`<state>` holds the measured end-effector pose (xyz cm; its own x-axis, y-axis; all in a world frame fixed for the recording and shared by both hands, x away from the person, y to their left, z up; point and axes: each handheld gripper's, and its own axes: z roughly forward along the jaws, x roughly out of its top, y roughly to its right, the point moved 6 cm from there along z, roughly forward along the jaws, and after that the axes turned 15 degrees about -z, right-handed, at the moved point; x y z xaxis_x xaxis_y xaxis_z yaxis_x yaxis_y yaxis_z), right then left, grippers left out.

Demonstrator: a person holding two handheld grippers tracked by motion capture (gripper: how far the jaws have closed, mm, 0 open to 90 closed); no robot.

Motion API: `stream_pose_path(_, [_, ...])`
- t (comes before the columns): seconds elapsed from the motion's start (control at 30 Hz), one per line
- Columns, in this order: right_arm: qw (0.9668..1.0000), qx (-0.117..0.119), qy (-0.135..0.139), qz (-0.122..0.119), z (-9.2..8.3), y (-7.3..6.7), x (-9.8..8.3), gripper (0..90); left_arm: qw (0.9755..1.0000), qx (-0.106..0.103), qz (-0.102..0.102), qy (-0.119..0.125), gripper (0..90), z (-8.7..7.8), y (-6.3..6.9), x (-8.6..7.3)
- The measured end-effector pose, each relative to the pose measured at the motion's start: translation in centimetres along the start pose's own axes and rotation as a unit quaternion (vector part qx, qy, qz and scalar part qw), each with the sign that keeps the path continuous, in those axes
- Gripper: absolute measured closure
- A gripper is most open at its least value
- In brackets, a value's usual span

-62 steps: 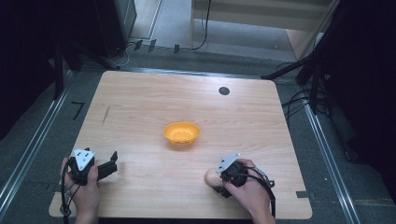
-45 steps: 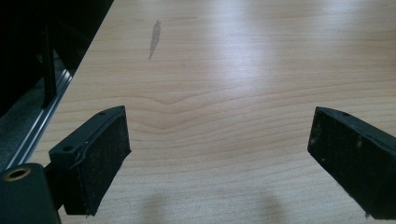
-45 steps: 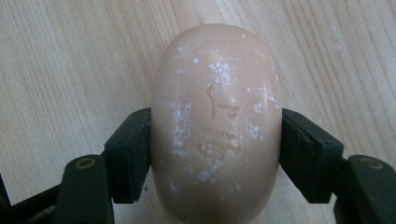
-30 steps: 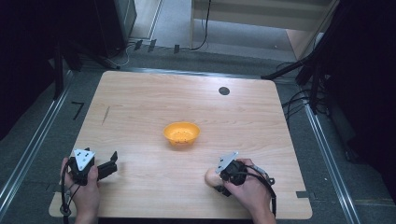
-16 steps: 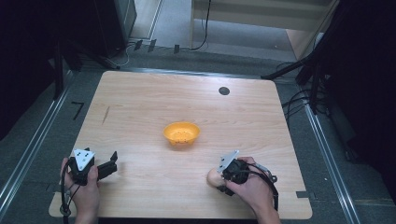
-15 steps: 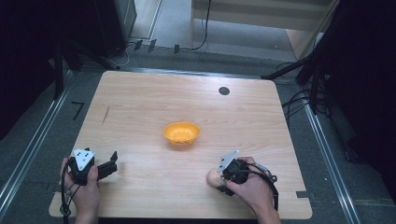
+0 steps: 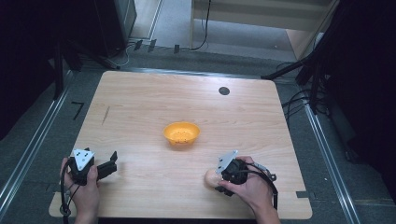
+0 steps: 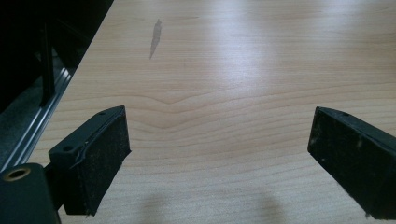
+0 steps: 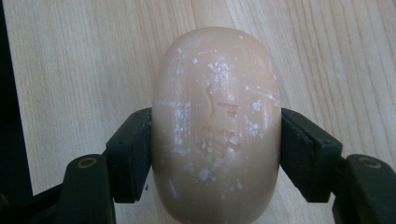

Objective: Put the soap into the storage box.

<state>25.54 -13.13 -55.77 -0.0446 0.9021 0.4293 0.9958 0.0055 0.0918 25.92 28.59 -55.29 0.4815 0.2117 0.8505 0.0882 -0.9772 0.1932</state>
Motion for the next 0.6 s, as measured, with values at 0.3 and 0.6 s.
stream_pose_path(0.3, [0.9999,-0.002,0.011,-0.007,-0.60,0.18,0.05,33.4,1.0000,0.000,-0.001,0.002,6.0,0.00,-0.01,0.01])
stream_pose_path(0.6, [0.9996,0.009,0.020,-0.016,-1.03,0.51,0.08,33.4,1.0000,0.000,-0.001,0.001,6.0,-0.01,-0.01,0.00])
